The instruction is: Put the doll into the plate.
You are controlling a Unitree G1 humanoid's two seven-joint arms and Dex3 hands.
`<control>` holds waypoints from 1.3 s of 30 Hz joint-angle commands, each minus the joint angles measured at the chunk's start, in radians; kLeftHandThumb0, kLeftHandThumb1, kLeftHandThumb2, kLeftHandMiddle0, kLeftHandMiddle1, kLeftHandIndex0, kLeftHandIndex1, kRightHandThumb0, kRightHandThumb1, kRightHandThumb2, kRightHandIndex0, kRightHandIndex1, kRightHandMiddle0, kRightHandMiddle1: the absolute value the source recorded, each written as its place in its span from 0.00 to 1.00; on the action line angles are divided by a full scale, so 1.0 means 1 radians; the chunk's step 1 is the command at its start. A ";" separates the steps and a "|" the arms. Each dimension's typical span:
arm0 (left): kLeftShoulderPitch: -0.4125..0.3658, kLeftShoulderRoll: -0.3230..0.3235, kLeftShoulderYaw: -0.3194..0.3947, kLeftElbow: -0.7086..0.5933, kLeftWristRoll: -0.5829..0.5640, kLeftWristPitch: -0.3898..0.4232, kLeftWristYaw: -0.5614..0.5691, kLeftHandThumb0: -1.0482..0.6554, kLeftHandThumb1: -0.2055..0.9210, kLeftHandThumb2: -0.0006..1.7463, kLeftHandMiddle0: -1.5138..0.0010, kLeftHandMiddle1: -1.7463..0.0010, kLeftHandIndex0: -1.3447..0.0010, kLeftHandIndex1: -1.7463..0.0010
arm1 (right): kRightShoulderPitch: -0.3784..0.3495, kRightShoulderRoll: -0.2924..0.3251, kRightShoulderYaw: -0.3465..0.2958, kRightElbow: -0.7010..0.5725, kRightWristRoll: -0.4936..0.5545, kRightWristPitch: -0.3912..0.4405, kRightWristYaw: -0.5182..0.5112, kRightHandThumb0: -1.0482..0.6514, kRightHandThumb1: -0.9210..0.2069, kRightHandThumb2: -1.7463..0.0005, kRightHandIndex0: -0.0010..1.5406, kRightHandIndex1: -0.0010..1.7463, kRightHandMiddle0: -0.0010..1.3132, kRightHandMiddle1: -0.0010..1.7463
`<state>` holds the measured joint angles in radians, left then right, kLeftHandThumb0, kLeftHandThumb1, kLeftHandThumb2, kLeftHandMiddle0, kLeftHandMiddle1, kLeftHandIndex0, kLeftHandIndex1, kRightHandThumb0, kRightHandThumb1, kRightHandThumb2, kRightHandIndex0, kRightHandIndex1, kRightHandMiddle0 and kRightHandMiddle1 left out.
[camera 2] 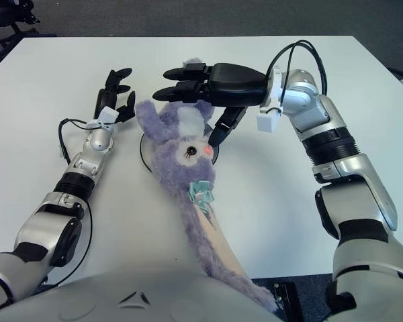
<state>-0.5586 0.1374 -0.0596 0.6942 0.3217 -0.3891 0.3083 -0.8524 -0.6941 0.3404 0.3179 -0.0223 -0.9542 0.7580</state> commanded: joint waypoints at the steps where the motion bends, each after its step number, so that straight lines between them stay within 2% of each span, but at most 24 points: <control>1: -0.021 0.004 0.000 0.010 -0.001 -0.013 0.012 0.35 1.00 0.46 0.85 0.41 0.84 0.58 | -0.011 -0.014 -0.025 -0.011 0.024 0.006 0.027 0.51 0.00 0.87 0.00 0.00 0.06 0.00; 5: -0.020 0.003 -0.001 0.010 -0.003 -0.015 0.013 0.35 1.00 0.46 0.85 0.42 0.84 0.58 | -0.054 -0.027 -0.067 0.068 0.079 -0.017 0.059 0.51 0.00 0.86 0.00 0.00 0.04 0.00; 10: -0.021 0.005 0.000 0.015 -0.004 -0.020 0.012 0.35 1.00 0.46 0.85 0.43 0.84 0.58 | -0.085 -0.021 -0.100 0.116 0.074 -0.039 0.070 0.51 0.00 0.85 0.00 0.00 0.03 0.00; 15: -0.020 0.012 0.004 0.018 -0.010 -0.027 0.005 0.34 1.00 0.46 0.85 0.44 0.84 0.58 | -0.123 -0.026 -0.167 0.165 -0.086 -0.037 -0.030 0.46 0.00 0.86 0.00 0.00 0.03 0.00; 19: -0.018 0.016 0.006 0.021 -0.012 -0.031 0.003 0.34 1.00 0.46 0.85 0.45 0.85 0.59 | -0.111 -0.008 -0.233 0.248 -0.300 -0.089 -0.249 0.35 0.00 0.91 0.05 0.01 0.09 0.02; 21: -0.015 0.023 0.009 0.024 -0.015 -0.037 -0.001 0.34 1.00 0.46 0.85 0.46 0.85 0.59 | -0.103 0.008 -0.249 0.287 -0.355 -0.107 -0.341 0.29 0.00 0.94 0.13 0.02 0.14 0.03; 26: -0.011 0.033 0.014 0.029 -0.021 -0.048 -0.008 0.34 1.00 0.46 0.84 0.46 0.85 0.59 | -0.098 0.025 -0.246 0.323 -0.393 -0.094 -0.438 0.24 0.00 0.96 0.20 0.02 0.18 0.03; 31: -0.004 0.053 0.023 0.030 -0.039 -0.061 -0.025 0.34 1.00 0.46 0.84 0.46 0.85 0.59 | -0.061 0.070 -0.269 0.343 -0.398 -0.021 -0.558 0.22 0.00 0.95 0.23 0.02 0.21 0.04; 36: 0.002 0.061 0.030 0.024 -0.054 -0.058 -0.041 0.34 1.00 0.46 0.83 0.46 0.85 0.60 | -0.033 0.079 -0.274 0.322 -0.386 0.039 -0.600 0.22 0.00 0.94 0.24 0.02 0.25 0.05; 39: 0.004 0.062 0.034 0.020 -0.060 -0.053 -0.050 0.34 1.00 0.46 0.83 0.46 0.84 0.60 | -0.018 0.082 -0.281 0.303 -0.349 0.097 -0.586 0.22 0.00 0.94 0.24 0.01 0.25 0.05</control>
<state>-0.5620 0.1828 -0.0365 0.7172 0.2747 -0.4410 0.2713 -0.8893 -0.6140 0.0795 0.6448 -0.4083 -0.9092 0.1720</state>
